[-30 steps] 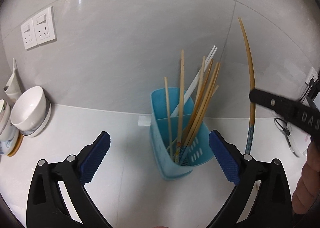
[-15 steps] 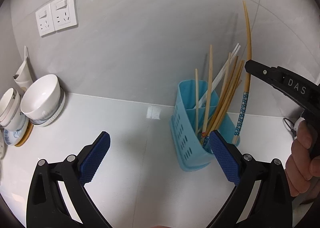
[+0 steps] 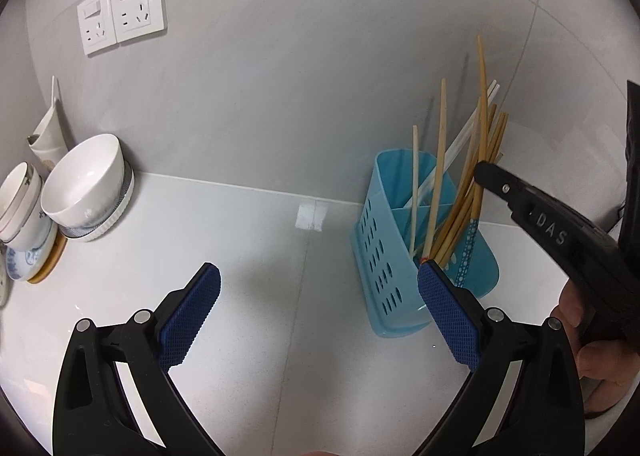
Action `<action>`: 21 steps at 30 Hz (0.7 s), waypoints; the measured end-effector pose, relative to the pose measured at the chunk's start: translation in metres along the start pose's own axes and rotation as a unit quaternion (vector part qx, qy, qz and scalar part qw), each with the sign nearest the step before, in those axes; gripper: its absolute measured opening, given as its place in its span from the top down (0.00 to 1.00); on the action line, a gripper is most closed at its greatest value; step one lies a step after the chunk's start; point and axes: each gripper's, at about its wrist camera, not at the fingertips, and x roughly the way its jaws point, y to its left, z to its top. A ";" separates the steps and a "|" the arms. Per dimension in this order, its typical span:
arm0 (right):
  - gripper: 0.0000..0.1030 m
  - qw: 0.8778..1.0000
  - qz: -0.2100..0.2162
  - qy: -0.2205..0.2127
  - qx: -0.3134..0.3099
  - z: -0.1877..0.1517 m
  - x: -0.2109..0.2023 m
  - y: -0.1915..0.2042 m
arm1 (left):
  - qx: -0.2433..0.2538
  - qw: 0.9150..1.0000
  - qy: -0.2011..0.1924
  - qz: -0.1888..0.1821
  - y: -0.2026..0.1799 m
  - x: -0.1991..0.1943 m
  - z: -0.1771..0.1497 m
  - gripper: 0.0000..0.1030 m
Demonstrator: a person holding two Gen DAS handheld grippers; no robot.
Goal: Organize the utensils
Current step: 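Lower the blue-patterned chopstick into the blue holder and open the right tool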
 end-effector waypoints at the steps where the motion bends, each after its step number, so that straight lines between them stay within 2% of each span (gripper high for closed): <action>1: 0.93 1.000 -0.002 0.003 -0.001 -0.002 0.002 0.000 | -0.002 1.000 0.001 0.001 0.001 0.001 0.000 0.06; 10: 0.92 1.000 -0.010 0.023 -0.013 -0.007 0.007 0.006 | -0.018 1.000 0.006 0.000 0.007 0.004 0.000 0.06; 14: 0.91 0.999 -0.027 0.025 -0.020 -0.009 0.004 0.006 | -0.019 1.000 0.001 0.000 0.007 0.003 0.000 0.06; 16: 0.82 0.999 -0.030 0.024 -0.023 -0.010 0.000 0.005 | -0.021 1.000 0.001 -0.001 0.007 0.003 0.000 0.06; 18: 0.64 0.999 -0.038 0.017 -0.027 -0.009 -0.007 0.005 | -0.020 1.000 0.000 0.000 0.006 0.001 0.000 0.06; 19: 0.60 0.999 -0.039 0.016 -0.028 -0.009 -0.010 0.004 | -0.020 1.000 0.000 0.001 0.005 0.000 0.000 0.06; 21: 0.45 0.999 -0.042 0.011 -0.028 -0.007 -0.019 0.002 | -0.021 1.000 -0.002 0.001 0.004 -0.002 0.001 0.06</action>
